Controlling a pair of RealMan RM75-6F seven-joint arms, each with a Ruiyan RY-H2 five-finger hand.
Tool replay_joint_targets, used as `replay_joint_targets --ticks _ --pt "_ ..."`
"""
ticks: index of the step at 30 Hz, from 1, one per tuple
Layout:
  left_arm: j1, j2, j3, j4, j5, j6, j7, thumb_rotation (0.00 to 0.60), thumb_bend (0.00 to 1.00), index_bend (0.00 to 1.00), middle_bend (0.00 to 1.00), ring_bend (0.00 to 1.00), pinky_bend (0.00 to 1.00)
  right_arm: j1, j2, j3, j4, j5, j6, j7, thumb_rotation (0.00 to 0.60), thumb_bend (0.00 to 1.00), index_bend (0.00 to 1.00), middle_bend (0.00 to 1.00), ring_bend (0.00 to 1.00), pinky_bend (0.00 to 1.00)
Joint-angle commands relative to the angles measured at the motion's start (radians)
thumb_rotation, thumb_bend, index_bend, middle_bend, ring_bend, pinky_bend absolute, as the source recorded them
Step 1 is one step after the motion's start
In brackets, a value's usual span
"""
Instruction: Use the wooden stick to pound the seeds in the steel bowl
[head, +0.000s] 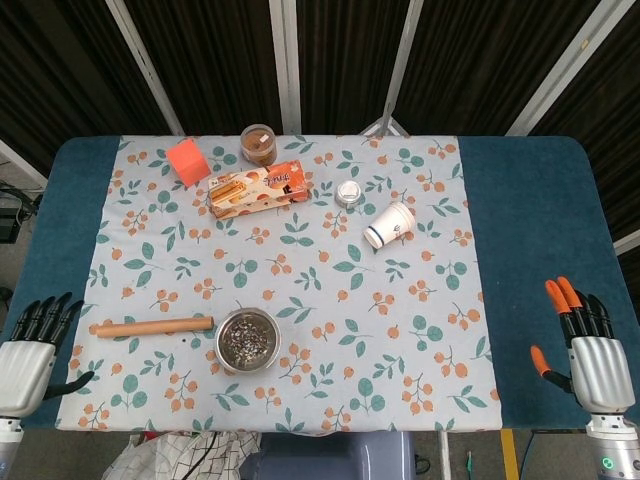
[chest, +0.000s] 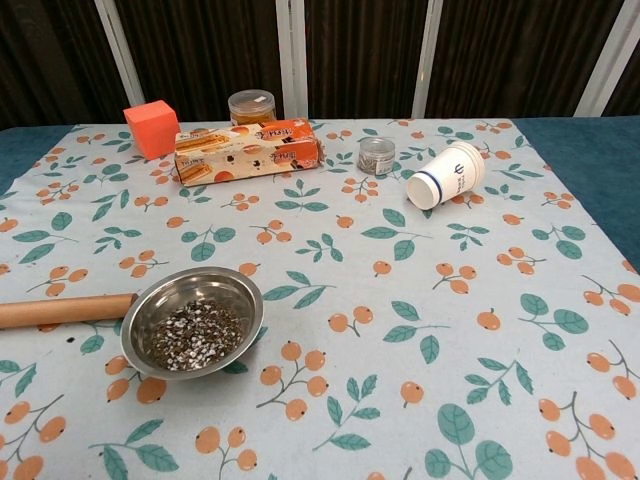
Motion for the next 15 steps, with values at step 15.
replay_joint_targets --ticks 15 --pt "-0.169 -0.017 -0.131 -0.207 -0.303 -0.244 0.34 0.6 0.2 0.26 0.24 0.17 0.29 0.008 0.011 -0.007 -0.011 -0.001 -0.024 0.02 0.6 0.37 0.0 0.0 0.0 0.0"
